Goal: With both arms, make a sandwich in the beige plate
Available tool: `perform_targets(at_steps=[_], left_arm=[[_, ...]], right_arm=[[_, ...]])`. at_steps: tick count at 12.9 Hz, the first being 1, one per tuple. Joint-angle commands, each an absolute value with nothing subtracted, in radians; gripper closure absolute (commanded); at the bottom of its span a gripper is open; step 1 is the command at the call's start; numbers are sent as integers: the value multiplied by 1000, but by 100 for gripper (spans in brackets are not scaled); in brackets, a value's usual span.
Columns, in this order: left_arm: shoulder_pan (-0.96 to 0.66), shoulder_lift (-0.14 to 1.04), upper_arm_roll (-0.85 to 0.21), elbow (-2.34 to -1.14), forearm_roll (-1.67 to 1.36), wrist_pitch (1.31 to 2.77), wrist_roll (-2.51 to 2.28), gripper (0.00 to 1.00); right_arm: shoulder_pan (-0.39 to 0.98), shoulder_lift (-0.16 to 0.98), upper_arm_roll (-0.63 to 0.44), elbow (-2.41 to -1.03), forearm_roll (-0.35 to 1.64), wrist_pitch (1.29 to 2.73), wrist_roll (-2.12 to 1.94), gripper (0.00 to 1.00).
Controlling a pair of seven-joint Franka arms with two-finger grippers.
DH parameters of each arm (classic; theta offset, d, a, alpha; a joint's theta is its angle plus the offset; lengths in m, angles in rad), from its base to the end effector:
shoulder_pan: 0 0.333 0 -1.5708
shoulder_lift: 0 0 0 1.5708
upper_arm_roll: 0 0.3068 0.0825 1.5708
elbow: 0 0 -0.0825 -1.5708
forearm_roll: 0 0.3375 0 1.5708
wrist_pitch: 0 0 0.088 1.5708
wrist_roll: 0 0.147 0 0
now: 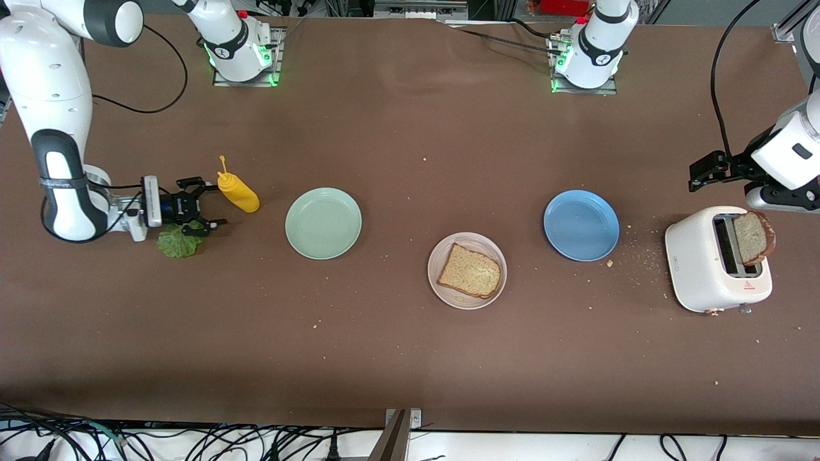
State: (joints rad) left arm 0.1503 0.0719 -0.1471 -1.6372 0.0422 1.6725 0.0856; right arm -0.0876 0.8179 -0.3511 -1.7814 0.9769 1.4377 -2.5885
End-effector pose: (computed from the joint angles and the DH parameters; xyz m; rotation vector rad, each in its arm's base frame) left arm 0.5324 0.0097 0.5186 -3.1083 0.1357 0.0578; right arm 0.4898 -0.0850 0.1212 -1.3930 -1.4846 -0.6780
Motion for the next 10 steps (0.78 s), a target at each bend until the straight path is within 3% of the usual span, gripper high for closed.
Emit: perform_targets(at_steps=[1,6,10], left_arm=[[153,74,-146,-1623,34,1657,103,0],[153,74,-146,-1623,34,1657,104,0],[153,74,-146,-1623,34,1657,104,0]], right_arm=[[-84,804,-399,-1654,867,1385,-2418,1],[-83,681,-422,-1474,654,1336,-2018,1],[-52,502,-423,-1457,479,1348,-1610,2]])
